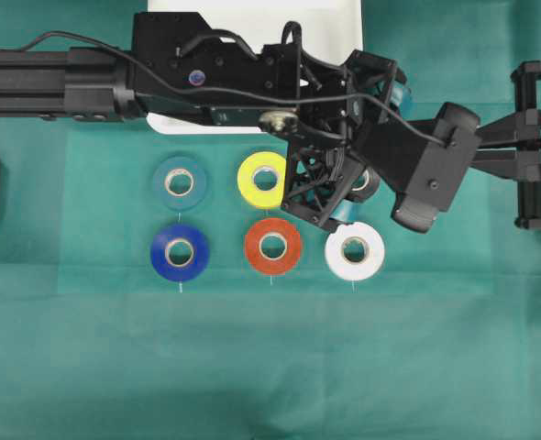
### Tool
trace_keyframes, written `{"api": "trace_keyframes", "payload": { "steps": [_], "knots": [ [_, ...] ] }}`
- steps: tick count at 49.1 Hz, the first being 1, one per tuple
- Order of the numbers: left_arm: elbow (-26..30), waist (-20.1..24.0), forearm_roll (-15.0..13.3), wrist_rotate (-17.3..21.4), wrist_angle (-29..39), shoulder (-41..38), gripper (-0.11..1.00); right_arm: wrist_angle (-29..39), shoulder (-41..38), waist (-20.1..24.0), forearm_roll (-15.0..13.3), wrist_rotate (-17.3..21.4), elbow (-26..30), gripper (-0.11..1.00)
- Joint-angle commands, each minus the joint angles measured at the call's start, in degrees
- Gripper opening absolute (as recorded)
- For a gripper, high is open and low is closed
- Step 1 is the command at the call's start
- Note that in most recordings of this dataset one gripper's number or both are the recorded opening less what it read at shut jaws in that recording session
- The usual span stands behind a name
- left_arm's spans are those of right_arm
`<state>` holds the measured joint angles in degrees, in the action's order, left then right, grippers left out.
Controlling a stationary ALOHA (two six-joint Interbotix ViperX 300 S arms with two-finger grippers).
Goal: Place the tape from the fixed location into the white case.
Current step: 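Rotate the left gripper downward above the black tape roll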
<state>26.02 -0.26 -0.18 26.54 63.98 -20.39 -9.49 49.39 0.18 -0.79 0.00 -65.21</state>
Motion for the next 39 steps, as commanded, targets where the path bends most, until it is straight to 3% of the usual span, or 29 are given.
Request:
{"api": "trace_keyframes", "payload": {
  "steps": [1,21,39],
  "knots": [
    [-0.6,0.1,0.1,0.1,-1.3,0.8,0.99,-0.3,-0.1,0.1,-0.1,0.1,1.2,0.0],
    [-6.9,0.1,0.1,0.2,-9.2,0.4,0.99,-0.4,-0.6,0.1,-0.1,0.0,1.1,0.0],
    [-11.0,1.3,0.1,0.1,-11.8,-1.7,0.99,-0.4,-1.4,0.1,-0.1,0.1,1.1,0.0]
  ]
}}
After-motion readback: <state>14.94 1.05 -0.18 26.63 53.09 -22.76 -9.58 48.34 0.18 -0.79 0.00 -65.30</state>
